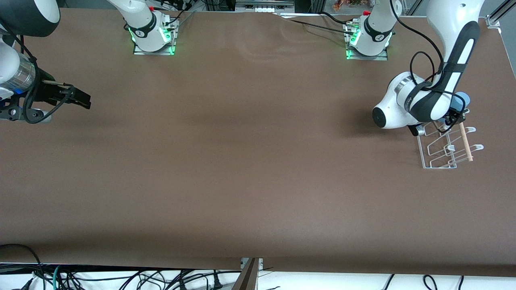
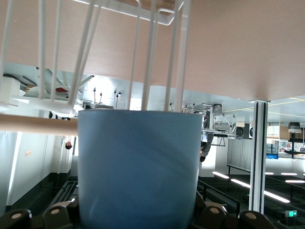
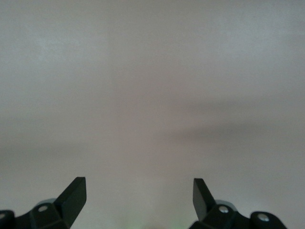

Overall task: Transfer cup to left arm and place on rack
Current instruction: 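Carry the cup with the left gripper onto the wire rack, then release the cup on the rack and raise the left gripper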

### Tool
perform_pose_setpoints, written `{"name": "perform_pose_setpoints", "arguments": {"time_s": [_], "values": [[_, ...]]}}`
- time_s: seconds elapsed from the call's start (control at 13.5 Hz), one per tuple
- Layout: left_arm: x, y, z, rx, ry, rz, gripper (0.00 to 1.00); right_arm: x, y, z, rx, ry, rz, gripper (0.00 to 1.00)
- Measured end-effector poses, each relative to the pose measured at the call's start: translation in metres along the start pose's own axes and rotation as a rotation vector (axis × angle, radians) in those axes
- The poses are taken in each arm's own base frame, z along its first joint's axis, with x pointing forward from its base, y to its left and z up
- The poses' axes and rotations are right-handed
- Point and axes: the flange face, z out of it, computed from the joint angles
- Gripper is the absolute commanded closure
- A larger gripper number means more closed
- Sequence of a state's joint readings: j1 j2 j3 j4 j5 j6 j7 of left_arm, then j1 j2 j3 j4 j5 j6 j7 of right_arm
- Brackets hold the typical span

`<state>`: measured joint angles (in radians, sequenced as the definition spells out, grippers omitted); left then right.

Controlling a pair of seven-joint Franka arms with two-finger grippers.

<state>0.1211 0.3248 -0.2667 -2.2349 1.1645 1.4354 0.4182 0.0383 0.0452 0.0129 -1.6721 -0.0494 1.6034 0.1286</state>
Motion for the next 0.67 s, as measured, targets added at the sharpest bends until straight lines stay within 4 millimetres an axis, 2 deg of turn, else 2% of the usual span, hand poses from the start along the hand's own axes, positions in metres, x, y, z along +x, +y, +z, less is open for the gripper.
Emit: {"name": "perform_pose_setpoints", "arguments": {"time_s": [0.07,0.22,0.67], "values": [[0.0025,0.0024,0.0011,0.000,-0.001,0.007,0.99,0.0001,-0.0017,-0.0023,0.016,0.003,0.000,0.01],[0.0078,0.0054,0.0020,0.003,0.005,0.017,0.00,0.0002,-0.0030,-0.0056,0.030,0.008,0.001,0.01],[0.0107,0.0052,0.0012,0.016,0.006,0.018,0.00,0.0022,-0.0101,-0.0024,0.030,0.002,-0.012,0.01]]}}
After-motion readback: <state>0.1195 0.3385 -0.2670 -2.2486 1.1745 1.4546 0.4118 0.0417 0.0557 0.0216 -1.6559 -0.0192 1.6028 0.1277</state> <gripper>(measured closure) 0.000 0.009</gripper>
